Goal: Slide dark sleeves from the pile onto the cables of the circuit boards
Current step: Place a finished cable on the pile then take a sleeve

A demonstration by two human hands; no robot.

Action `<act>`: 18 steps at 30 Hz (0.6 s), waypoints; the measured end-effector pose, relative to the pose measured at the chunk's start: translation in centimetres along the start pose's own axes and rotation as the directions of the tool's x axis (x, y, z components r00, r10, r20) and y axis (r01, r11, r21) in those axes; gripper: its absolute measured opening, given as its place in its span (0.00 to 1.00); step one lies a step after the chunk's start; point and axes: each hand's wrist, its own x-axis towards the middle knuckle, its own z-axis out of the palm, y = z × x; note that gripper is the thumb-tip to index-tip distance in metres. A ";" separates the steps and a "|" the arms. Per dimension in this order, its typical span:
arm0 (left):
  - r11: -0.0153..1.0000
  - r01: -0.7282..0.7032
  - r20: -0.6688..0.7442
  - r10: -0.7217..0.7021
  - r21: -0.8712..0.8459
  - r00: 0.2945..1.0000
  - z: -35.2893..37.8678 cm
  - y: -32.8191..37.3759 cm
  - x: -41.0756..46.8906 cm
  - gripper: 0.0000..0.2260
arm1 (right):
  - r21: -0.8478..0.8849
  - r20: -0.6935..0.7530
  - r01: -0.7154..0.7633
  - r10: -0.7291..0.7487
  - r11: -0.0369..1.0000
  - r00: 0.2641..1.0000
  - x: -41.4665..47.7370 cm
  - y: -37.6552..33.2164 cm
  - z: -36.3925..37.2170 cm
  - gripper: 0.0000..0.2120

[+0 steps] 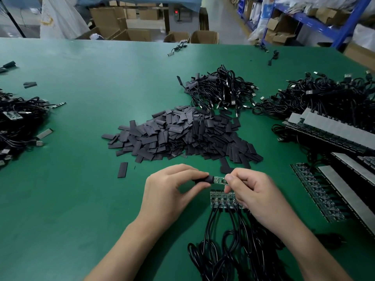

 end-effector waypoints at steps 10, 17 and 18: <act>0.982 -0.132 0.124 0.116 0.134 0.986 -0.5 -0.4 0.1 0.07 | -0.095 -0.003 -0.041 0.041 0.995 0.999 0.1 0.5 0.0 0.15; 0.978 -0.130 0.151 0.106 0.161 0.983 -0.5 -0.3 0.2 0.07 | -0.053 0.017 -0.042 0.042 0.998 0.999 -0.1 0.4 -0.1 0.22; 0.972 -0.156 0.149 0.131 0.175 0.980 -0.5 -0.3 0.2 0.07 | -0.040 0.013 -0.047 0.048 0.998 0.999 0.0 0.4 -0.1 0.22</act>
